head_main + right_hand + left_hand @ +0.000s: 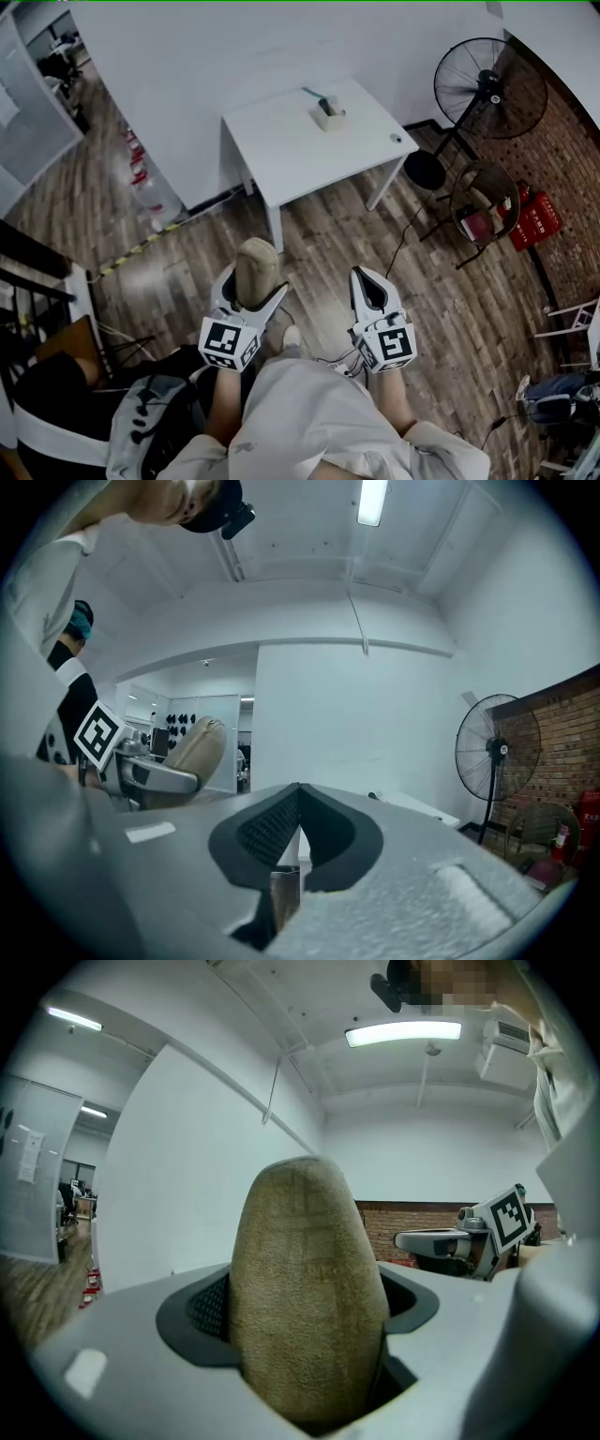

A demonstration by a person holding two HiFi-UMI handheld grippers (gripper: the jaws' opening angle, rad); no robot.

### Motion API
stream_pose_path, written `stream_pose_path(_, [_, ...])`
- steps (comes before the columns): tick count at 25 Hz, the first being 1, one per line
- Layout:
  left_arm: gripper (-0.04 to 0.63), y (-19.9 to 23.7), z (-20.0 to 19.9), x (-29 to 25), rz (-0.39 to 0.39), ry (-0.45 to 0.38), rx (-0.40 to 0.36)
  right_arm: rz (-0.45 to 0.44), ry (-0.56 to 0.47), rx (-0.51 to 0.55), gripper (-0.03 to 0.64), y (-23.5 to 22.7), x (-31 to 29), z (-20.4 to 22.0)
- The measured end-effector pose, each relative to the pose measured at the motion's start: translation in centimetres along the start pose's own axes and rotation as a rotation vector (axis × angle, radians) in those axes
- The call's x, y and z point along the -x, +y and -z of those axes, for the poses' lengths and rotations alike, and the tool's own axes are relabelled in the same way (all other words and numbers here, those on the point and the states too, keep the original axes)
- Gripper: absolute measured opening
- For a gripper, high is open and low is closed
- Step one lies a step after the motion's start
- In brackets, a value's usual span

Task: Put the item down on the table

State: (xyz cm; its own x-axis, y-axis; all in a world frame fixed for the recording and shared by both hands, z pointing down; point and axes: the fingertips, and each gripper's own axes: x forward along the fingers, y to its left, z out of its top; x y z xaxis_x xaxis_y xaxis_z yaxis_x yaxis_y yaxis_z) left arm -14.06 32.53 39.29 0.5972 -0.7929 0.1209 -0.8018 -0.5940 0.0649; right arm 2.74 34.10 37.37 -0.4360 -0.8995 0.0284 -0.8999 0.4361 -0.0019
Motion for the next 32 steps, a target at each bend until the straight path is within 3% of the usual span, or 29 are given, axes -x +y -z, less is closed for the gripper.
stream_pose_path(11, [0.428, 4.9, -0.3, -5.7, 0.059, 0.023, 0.017, 0.040, 0.036, -0.032, 0.003, -1.9, -7.3, 1.2])
stream_pose_path(23, [0.428, 7.3, 0.2, -9.6, 0.057, 0.029, 0.030, 0.064, 0.050, -0.034, 0.003, -4.6, -10.3, 1.9])
stream_pose_path(32, [0.428, 9.4, -0.8, -16.7, 0.045, 0.030, 0.023, 0.038, 0.047, -0.043, 0.003, -9.8, -15.9, 1.9])
